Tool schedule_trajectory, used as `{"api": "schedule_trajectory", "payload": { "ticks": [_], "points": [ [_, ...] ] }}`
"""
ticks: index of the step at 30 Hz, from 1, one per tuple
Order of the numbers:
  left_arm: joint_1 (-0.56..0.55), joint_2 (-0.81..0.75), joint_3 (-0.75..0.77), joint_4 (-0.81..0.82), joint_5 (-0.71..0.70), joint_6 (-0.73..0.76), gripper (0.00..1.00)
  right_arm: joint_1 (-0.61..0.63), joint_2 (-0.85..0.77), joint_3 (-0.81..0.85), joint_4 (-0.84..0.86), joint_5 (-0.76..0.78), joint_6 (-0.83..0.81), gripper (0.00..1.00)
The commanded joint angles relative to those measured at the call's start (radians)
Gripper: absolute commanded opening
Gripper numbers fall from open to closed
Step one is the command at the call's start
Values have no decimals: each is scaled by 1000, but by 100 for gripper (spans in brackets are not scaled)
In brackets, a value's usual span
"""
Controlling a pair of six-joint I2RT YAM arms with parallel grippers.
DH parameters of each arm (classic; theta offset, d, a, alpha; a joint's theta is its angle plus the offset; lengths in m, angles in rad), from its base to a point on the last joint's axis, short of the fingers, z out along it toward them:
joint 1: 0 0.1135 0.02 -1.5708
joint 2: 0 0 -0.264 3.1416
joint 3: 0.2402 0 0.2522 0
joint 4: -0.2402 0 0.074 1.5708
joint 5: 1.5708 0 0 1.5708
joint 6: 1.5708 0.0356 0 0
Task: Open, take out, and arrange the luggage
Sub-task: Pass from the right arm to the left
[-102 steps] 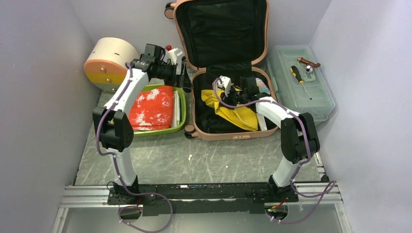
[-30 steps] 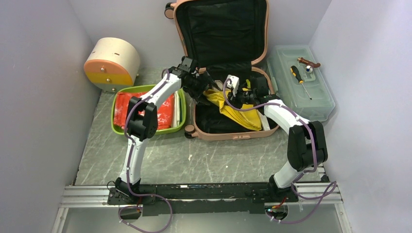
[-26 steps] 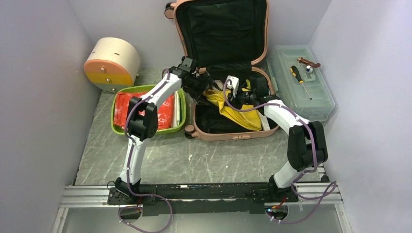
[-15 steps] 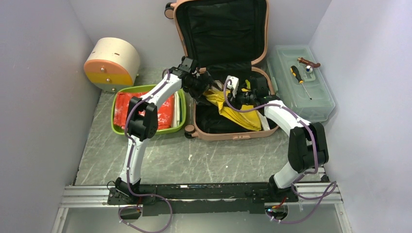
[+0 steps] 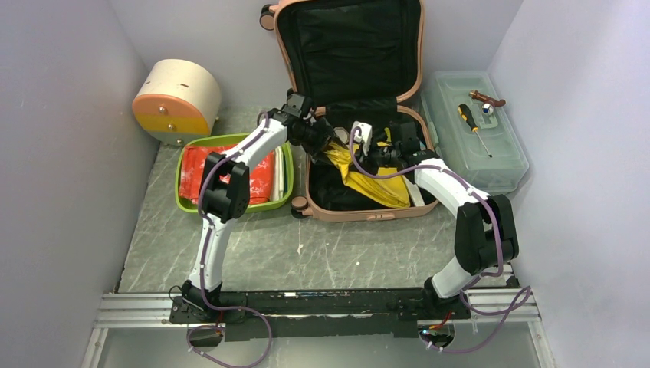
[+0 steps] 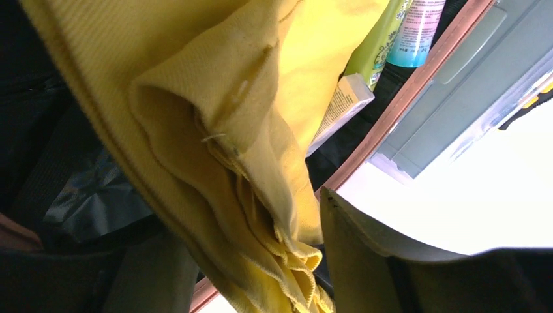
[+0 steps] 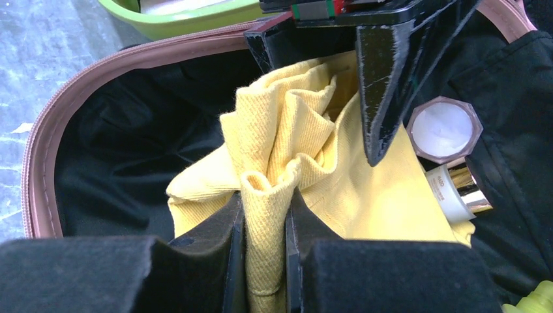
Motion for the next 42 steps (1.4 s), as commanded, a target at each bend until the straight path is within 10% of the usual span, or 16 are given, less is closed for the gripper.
{"api": "schedule_trajectory", "payload": {
  "ticks": [1, 7, 8, 12, 22, 42],
  "points": [
    [-52, 211, -97, 246, 7, 77, 63, 25, -67, 73, 46, -86, 31, 0],
    [-53, 192, -136, 327, 67, 76, 17, 30, -65, 80, 34, -75, 29, 3],
    [-53, 187, -144, 336, 72, 76, 2, 31, -66, 81, 26, -68, 26, 16],
    [-51, 151, -149, 334, 64, 107, 0, 21, -91, 76, 13, -54, 48, 98],
    [-44, -8, -112, 261, 1, 237, 0, -115, -150, 157, -112, -159, 110, 100],
    [13, -293, 6, 122, -190, 598, 0, -189, 42, 142, -145, 154, 156, 100]
  ]
}}
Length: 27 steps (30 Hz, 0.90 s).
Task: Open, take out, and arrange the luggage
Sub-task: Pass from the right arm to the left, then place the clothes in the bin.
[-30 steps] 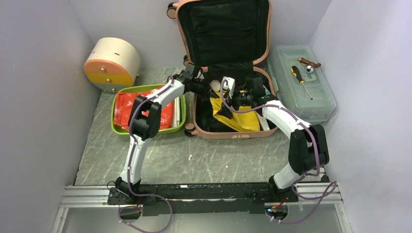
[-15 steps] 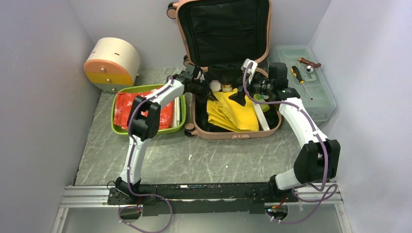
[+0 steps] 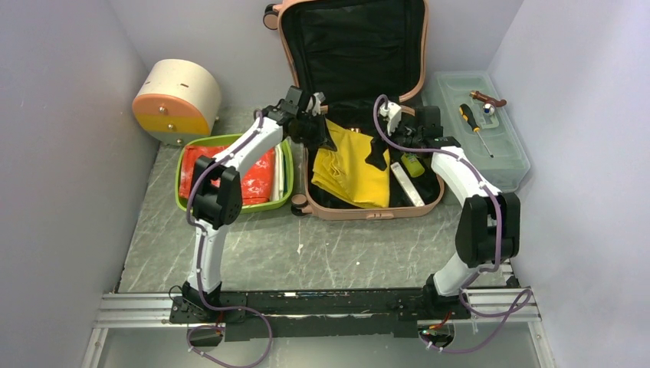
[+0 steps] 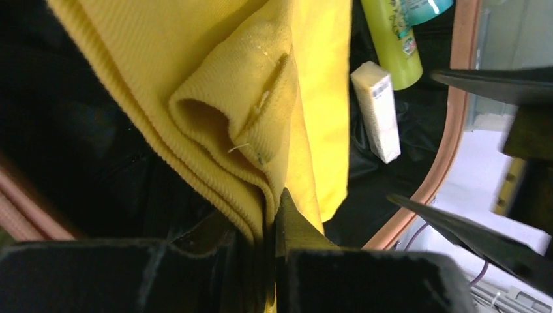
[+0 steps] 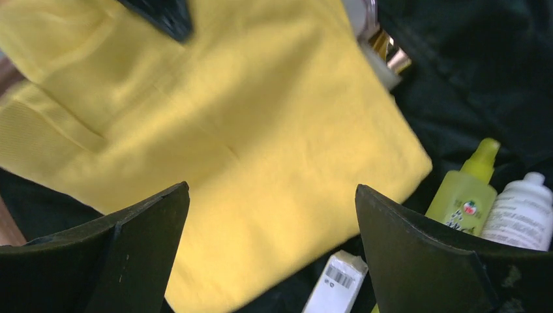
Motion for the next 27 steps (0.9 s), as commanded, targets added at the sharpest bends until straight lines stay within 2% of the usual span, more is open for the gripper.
{"api": "schedule_trajectory", "payload": {
  "ticks": [1, 6, 11, 15, 17, 22, 27],
  "points": [
    [21, -163, 81, 35, -55, 73, 0, -5, 37, 11, -14, 68, -15, 100],
    [27, -205, 107, -3, -141, 123, 0, -5, 116, 51, -61, 129, -13, 100],
    [91, -263, 70, -1, -132, 145, 0, -5, 153, 65, -78, 151, -12, 100],
    [202, -315, -18, 39, -25, 143, 0, -5, 162, 69, -79, 154, -13, 100],
    [254, -334, -44, 37, 10, 188, 0, -5, 165, 71, -83, 156, -14, 100],
    [380, -320, -26, -75, 126, 303, 0, -5, 168, 74, -83, 150, -10, 100],
    [552, -292, -34, -135, 391, 356, 0, -5, 174, 79, -89, 143, -8, 100]
  ]
}}
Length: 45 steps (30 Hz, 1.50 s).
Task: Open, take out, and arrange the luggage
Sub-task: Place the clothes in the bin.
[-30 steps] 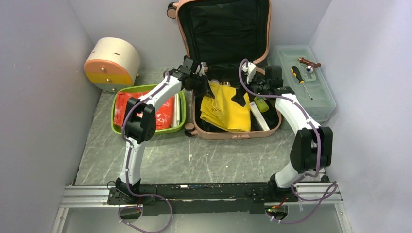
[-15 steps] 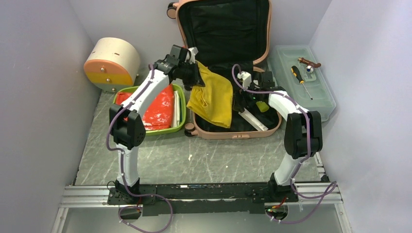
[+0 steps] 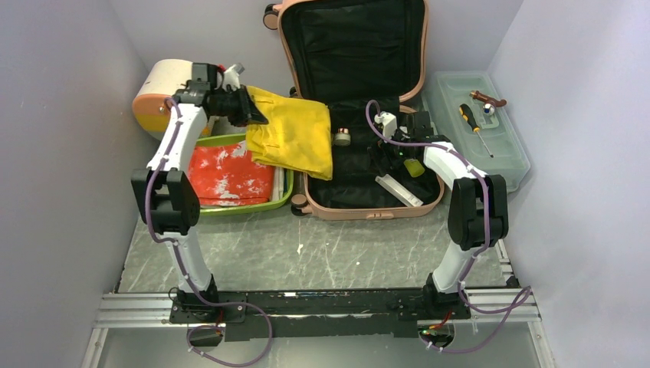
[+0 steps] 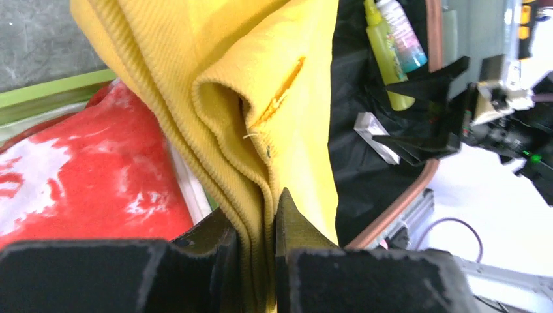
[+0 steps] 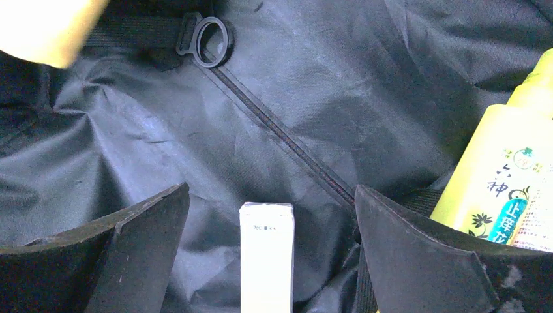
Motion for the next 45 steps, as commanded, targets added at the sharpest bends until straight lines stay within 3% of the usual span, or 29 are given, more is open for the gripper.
{"api": "schedule_trajectory", "payload": {
  "ticks": [1, 6, 17, 25, 32, 36, 41, 45],
  "points": [
    [150, -45, 31, -4, 266, 96, 0, -5, 4, 43, 3, -3, -4, 100],
    [258, -15, 55, -127, 393, 202, 0, -5, -1, 40, 3, -6, -4, 100],
    [332, 59, 22, -360, 399, 509, 0, -5, -4, 39, 3, -8, -10, 100],
    [345, 220, 161, -617, 432, 646, 0, -5, -7, 37, 3, -1, -16, 100],
    [349, 111, 85, -546, 479, 528, 0, -5, 0, 38, 3, -3, -13, 100],
    [348, 25, -12, -409, 504, 321, 0, -5, 5, 41, 0, -4, -11, 100],
    [342, -87, -139, -186, 675, 88, 0, -5, 0, 37, 3, 8, -17, 100],
    [268, -150, -147, -12, 709, -113, 0, -5, 6, 33, 7, 11, -17, 100]
  ]
}}
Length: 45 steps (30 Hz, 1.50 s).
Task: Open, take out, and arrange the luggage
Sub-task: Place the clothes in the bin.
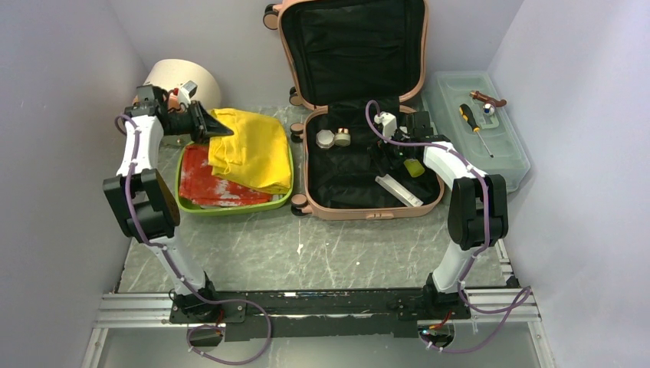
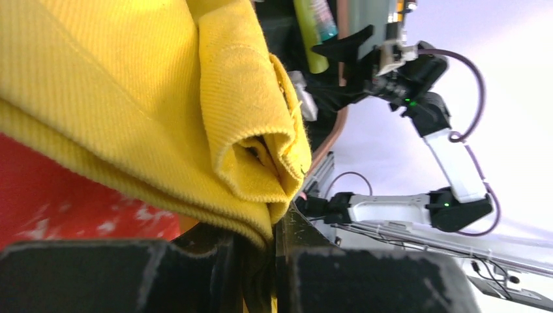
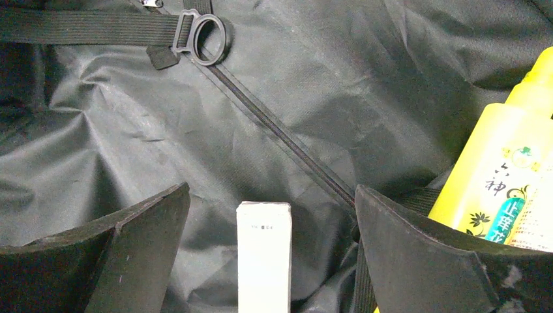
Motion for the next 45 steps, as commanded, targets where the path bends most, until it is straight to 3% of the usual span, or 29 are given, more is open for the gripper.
{"api": "schedule_trajectory", "payload": {
  "ticks": [1, 5, 10, 15, 20, 29, 38, 45],
  "points": [
    [-110, -136, 6, 243, 202, -348, 0, -5, 8, 32, 9, 8, -6, 100],
    [-202, -181, -29, 632, 192, -650, 0, -5, 14, 37, 3, 17, 3, 100],
    [-247, -147, 74, 771, 118, -778, 0, -5, -10, 25, 11, 23, 13, 100],
    [-274, -115, 46, 1170, 99, -1081, 0, -5, -14, 22, 13, 28, 16, 100],
    [-358, -100, 93, 1146, 44, -1065, 0, -5, -9, 26, 13, 37, 16, 100],
    [-453, -72, -16, 1122, -28, -1051, 0, -5, -22, 20, 19, 65, 5, 100],
    [-348, -128, -92, 766, -81, -692, 0, -15, -37, 9, 23, 54, -1, 100],
    [-220, -158, -245, 624, -55, -522, 0, -17, -28, 8, 23, 35, 2, 100]
  ]
}}
